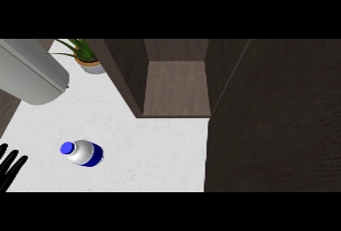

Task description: Pick up the bottled water, place it into the cabinet and close the cabinet

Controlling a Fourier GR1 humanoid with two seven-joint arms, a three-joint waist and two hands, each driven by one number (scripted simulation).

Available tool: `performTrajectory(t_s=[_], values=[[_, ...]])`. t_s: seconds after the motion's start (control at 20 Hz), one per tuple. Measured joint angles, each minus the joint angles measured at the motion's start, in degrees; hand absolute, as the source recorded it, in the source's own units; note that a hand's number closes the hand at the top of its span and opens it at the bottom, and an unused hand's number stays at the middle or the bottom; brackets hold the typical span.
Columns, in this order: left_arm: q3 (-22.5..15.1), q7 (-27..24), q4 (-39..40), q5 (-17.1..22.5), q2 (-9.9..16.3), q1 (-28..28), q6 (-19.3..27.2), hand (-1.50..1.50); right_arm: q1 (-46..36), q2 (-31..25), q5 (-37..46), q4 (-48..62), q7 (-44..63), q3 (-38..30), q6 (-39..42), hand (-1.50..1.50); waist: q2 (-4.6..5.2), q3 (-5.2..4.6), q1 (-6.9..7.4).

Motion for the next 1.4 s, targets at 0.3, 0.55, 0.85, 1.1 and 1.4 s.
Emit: performTrajectory(t_s=[0.3, 0.55, 0.85, 1.1, 1.4], values=[[1.89, -4.67, 9.42, -6.50, 0.08, -5.70, -3.09, -1.50, 0.52, -0.06, 1.52, 0.61, -1.45, 1.33, 0.10, -1.50, 0.04, -0.02, -0.06], [3.27, -9.53, 17.90, -12.63, 1.05, -10.84, -5.10, -1.50, 0.97, -0.92, 0.69, 1.58, -2.56, 0.54, 0.77, -1.50, 0.05, -0.02, -0.19], [3.01, -15.33, 28.98, -20.48, 1.89, -17.16, -5.25, -1.50, 4.15, -1.77, 1.08, 0.76, -4.93, 1.68, 1.65, -1.50, 0.06, -0.02, -0.36], [2.63, -20.18, 39.21, -25.20, 2.69, -21.12, -5.48, -1.50, 3.02, -1.64, 0.91, 1.93, -5.49, 1.49, 1.50, -1.50, 0.10, -0.04, -0.32], [1.95, -25.03, 50.79, -29.09, 2.93, -25.62, -4.40, -1.50, 5.47, -2.23, 1.08, 1.34, -7.21, 2.79, 2.06, -1.50, 0.09, -0.04, -0.44]])
